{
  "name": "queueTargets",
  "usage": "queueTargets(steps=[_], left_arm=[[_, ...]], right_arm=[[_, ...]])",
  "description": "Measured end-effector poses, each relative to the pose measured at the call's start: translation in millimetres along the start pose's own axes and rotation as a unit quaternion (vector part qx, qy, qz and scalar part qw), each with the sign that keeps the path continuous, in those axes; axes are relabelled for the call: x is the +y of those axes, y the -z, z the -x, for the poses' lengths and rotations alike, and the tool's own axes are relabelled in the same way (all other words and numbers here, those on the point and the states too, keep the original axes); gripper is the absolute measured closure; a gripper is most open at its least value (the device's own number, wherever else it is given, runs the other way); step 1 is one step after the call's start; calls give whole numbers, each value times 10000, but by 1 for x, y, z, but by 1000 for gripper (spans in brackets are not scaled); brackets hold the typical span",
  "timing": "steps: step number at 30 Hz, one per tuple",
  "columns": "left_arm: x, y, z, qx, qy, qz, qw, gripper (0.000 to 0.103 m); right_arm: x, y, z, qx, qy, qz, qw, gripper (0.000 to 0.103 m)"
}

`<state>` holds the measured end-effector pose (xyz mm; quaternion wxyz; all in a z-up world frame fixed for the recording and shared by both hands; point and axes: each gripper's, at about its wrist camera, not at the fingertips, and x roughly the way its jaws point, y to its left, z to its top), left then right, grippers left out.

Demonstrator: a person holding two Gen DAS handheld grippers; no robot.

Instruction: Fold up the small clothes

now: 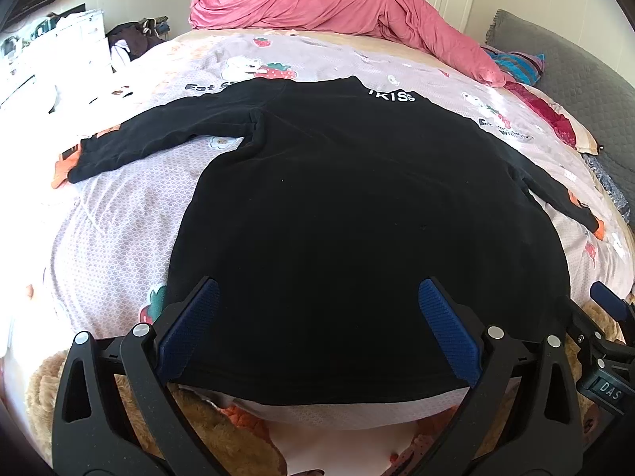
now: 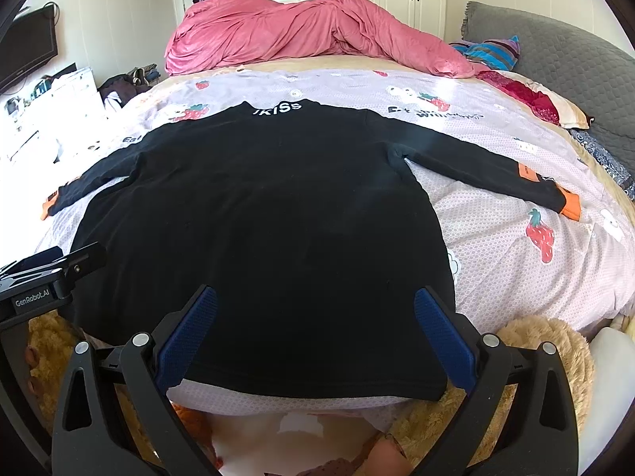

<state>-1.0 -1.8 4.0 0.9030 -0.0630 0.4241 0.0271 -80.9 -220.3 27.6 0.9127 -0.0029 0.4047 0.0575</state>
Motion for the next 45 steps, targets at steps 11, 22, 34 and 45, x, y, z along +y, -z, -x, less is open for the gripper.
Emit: queueTargets(steps=[11, 22, 34, 45], left_arm=[[1, 0, 0, -4, 22, 8, 10000, 8], [2, -1, 0, -10, 38, 5, 10000, 8], [-2, -3, -3, 0, 41, -11, 10000, 8], [-6, -11, -8, 31, 74, -3, 10000, 8]], right_arm=[[0, 0, 1, -17, 13, -1, 10000, 4], [0, 0, 2, -18, 7, 2, 10000, 4], [0, -1, 3, -23, -4, 8, 10000, 4], [-2, -7, -1, 10, -2, -12, 10000, 4]])
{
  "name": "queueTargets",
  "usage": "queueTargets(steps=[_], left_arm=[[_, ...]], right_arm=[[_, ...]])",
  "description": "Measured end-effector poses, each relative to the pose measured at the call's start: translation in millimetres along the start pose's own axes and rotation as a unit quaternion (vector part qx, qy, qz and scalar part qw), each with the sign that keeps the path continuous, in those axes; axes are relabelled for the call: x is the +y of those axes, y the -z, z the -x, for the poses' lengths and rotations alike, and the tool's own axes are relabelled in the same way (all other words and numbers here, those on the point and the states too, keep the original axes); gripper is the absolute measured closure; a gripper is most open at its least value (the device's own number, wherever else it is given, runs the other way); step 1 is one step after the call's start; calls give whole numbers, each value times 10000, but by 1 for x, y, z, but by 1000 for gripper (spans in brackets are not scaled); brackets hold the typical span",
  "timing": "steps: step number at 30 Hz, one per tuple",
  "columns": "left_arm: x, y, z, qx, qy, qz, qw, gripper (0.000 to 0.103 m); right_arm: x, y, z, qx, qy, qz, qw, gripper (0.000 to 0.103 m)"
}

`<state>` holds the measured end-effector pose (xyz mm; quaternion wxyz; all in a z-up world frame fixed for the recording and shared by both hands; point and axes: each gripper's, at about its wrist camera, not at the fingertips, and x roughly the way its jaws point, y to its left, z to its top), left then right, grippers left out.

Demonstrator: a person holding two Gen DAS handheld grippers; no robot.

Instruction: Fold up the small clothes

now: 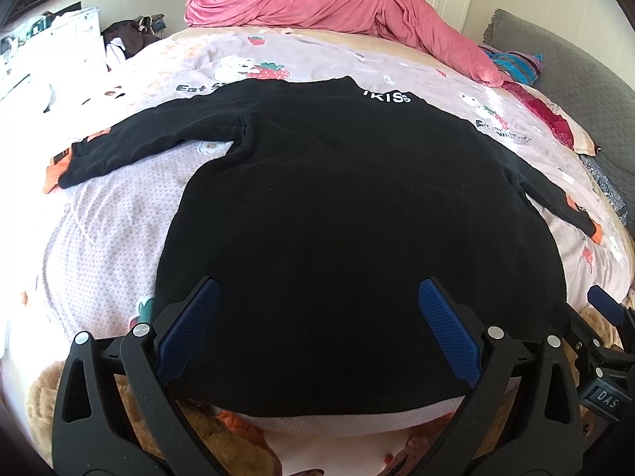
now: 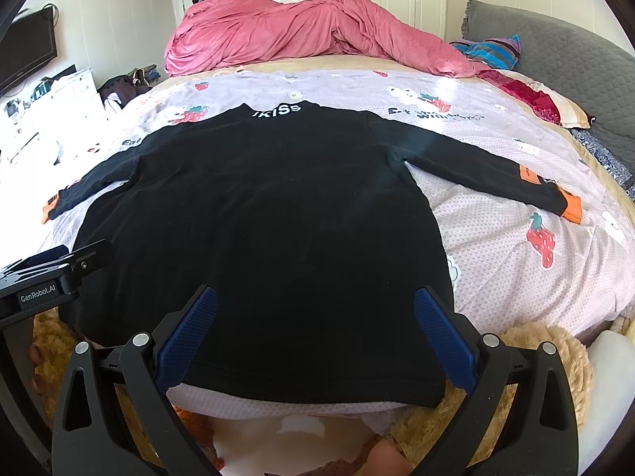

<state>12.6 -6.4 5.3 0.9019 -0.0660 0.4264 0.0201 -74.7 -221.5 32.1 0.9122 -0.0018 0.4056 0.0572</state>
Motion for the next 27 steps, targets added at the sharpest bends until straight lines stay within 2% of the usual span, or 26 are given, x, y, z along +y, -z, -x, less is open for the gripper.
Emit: queueTargets(steps=[13, 27], left_arm=[[-7, -29, -13, 58, 152, -2, 9999, 8], [-20, -69, -24, 70, 368, -92, 9993, 8]], right_arm=[[-13, -28, -7, -63, 39, -167, 9998, 4], [-30, -74, -23, -177, 12, -464, 9988, 4]])
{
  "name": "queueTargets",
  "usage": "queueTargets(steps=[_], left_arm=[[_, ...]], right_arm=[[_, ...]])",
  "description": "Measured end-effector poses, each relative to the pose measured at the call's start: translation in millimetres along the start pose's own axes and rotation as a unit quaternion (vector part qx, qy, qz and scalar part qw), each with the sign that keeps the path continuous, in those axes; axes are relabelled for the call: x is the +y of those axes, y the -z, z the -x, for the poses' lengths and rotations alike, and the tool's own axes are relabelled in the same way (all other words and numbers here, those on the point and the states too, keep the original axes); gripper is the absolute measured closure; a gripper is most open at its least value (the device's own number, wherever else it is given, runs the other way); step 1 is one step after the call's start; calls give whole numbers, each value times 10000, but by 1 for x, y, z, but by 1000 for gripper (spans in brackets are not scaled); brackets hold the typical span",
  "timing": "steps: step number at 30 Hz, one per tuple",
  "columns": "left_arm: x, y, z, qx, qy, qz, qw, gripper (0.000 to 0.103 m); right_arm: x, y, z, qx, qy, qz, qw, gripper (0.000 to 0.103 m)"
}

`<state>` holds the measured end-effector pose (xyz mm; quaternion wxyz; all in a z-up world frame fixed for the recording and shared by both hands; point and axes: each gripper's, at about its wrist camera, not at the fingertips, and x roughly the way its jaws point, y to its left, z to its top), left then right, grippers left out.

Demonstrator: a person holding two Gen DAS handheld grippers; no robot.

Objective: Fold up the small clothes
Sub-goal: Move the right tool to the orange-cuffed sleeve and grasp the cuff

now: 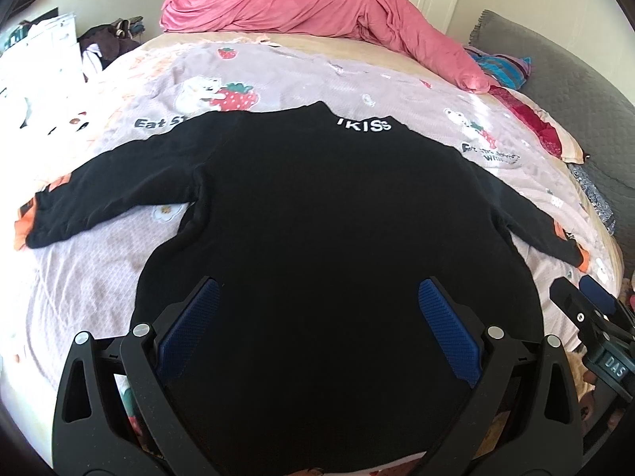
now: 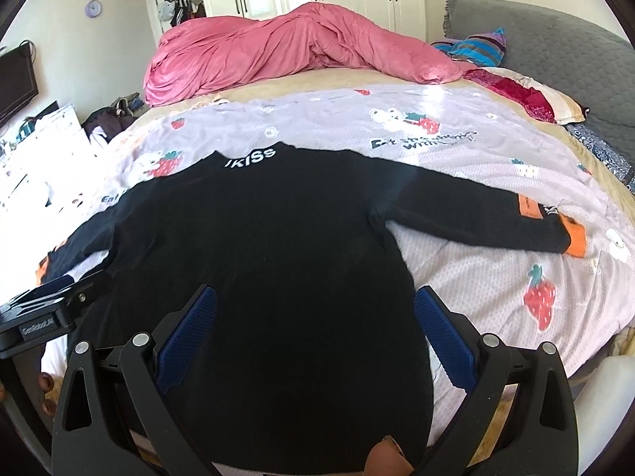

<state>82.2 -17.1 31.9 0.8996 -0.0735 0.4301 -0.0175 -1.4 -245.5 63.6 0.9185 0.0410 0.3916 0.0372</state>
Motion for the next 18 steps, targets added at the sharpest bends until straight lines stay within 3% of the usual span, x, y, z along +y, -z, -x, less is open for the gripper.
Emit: queueTargets(steps=[7, 18], left_arm=[[-11, -20, -9, 70, 342, -76, 9994, 8], [-27, -49, -28, 150, 360, -216, 9990, 8]], right_arm=[[-13, -20, -15, -17, 86, -167, 9998, 4], [-29, -52, -20, -249, 215, -397, 9987, 4]])
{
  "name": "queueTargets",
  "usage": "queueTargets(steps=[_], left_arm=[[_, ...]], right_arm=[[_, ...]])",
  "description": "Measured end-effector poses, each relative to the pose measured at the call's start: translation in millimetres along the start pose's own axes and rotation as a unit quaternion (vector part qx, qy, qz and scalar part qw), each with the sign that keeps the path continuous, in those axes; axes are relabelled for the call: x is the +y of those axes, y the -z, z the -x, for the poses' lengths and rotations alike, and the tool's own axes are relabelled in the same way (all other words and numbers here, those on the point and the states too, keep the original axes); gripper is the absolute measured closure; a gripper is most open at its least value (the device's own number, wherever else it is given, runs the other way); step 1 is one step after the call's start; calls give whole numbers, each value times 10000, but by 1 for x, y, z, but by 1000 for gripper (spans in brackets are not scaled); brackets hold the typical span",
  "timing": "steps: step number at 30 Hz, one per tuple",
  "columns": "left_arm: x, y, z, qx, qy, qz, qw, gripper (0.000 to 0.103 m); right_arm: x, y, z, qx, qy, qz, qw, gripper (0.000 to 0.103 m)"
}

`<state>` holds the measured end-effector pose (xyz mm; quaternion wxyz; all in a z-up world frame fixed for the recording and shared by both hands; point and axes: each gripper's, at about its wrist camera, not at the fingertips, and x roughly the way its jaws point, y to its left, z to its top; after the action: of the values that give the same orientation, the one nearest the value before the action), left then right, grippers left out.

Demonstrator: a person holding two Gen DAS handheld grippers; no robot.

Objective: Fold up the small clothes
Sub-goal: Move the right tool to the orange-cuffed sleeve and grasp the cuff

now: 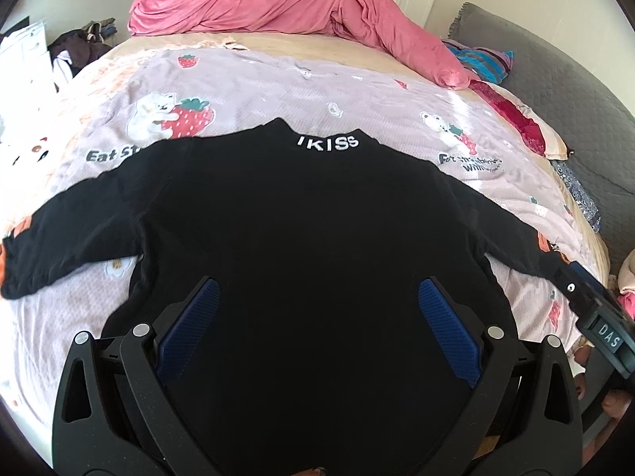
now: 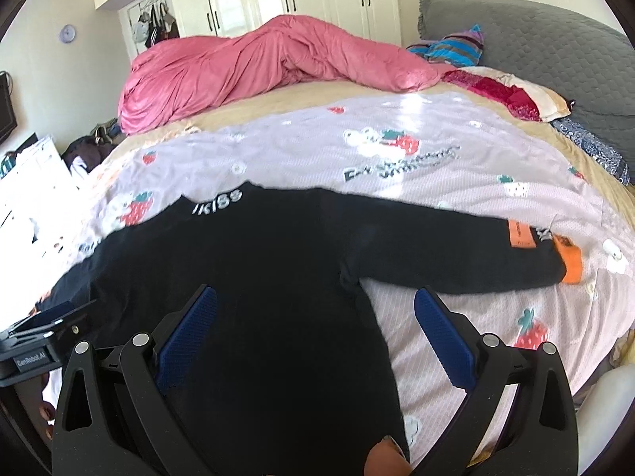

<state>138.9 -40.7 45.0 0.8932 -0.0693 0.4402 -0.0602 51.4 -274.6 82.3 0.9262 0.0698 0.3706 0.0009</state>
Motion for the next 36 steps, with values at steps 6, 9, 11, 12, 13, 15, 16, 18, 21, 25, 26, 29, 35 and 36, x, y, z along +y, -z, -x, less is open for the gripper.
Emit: queueTargets(steps=[6, 9, 11, 12, 13, 15, 16, 18, 21, 25, 26, 29, 35, 36], left_arm=[[-6, -15, -7, 5, -21, -74, 10000, 8], [-11, -25, -14, 43, -37, -146, 9999, 8], [-14, -32, -19, 51, -57, -196, 9998, 8], [-16, -37, -23, 75, -55, -205, 9997, 8], [-16, -40, -25, 90, -44, -204, 9997, 8], [-19, -46, -30, 89, -33, -217, 9997, 8], [-21, -50, -33, 92, -35, -232, 9997, 8], [-24, -56, -37, 91, -26, -263, 9996, 8], [-29, -64, -46, 127, 7, -312, 9994, 8], [-35, -70, -58, 161, 98, -335, 9993, 8], [-36, -71, -61, 163, 111, -345, 9992, 8], [-40, -74, -69, 170, 222, -395, 9988, 8], [-46, -73, -85, 199, 263, -569, 9978, 8], [-46, -73, -87, 204, 272, -586, 9977, 8]], right_arm=[[-9, -22, -5, -119, 86, -178, 9997, 4], [-14, -35, -8, -199, 107, -313, 9993, 4], [-19, -47, -10, -262, 168, -399, 9987, 4], [-21, -53, -11, -293, 200, -449, 9984, 4], [-23, -56, -11, -317, 215, -486, 9981, 4], [-31, -66, -13, -376, 288, -632, 9969, 4], [-34, -69, -14, -391, 308, -681, 9964, 4], [-43, -75, -17, -430, 406, -816, 9949, 4], [-57, -78, -22, -440, 547, -972, 9928, 4], [-81, -76, -29, -412, 723, -1263, 9885, 4], [-86, -75, -30, -407, 771, -1315, 9875, 4], [-103, -70, -35, -382, 921, -1498, 9837, 4], [-131, -57, -45, -297, 1163, -1833, 9757, 4], [-135, -55, -47, -276, 1200, -1886, 9743, 4]])
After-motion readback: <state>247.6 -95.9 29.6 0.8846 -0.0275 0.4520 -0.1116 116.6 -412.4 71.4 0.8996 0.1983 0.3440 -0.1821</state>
